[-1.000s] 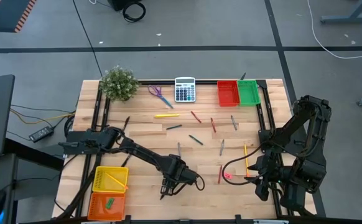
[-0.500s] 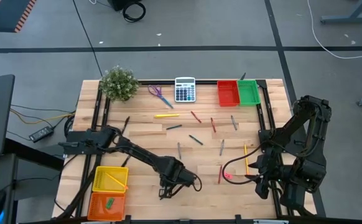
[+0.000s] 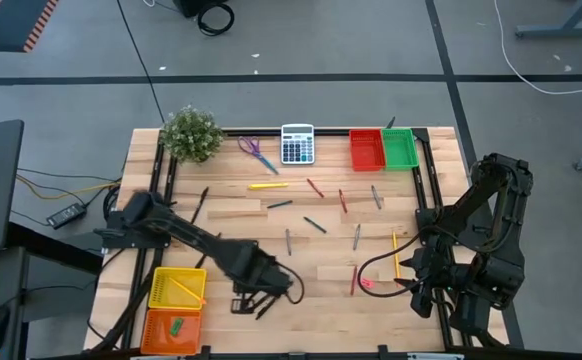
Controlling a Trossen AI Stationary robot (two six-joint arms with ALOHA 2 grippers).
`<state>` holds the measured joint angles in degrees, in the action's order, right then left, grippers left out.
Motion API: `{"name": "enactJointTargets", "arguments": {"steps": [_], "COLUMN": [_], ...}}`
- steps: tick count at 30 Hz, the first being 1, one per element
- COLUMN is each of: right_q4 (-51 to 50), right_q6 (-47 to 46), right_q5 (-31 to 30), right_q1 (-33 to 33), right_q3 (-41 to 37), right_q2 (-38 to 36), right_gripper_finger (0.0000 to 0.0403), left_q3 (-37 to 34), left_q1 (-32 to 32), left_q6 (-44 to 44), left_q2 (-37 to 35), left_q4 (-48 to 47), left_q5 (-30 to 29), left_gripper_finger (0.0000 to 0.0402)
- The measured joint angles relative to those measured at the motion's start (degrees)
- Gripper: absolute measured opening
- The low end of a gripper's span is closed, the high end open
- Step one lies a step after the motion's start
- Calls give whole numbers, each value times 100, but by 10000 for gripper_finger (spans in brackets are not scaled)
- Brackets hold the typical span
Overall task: Sort crayons/erasers/pens/pencils in bins
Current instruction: Put the yellow eraser into the orange bin
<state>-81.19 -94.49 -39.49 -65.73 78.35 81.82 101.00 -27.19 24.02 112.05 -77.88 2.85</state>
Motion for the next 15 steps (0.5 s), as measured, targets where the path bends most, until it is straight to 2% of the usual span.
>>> {"name": "enactJointTargets", "arguments": {"steps": [3,6,10,15], "right_q4": [0,2,8,135], "right_q6": [2,-37,-315,-663], "right_q5": [-10,-10,-13,-105], "right_q1": [0,44,190,492], "right_q3": [0,-1,2,1], "right_q2": [0,0,0,0], "right_gripper_finger": [216,216,216,216], "left_q3": [-334,-1007,-1889,-2332], "left_q1": [-316,-771,-1306,-1857], "left_q6": [237,590,1496,2527], "left_q2": [-367,-933,-1697,-2375], "left_q4": [-173,53,372,924], "left_q5": [-52,-65,20,-119], "left_gripper_finger": [62,58,54,62]}}
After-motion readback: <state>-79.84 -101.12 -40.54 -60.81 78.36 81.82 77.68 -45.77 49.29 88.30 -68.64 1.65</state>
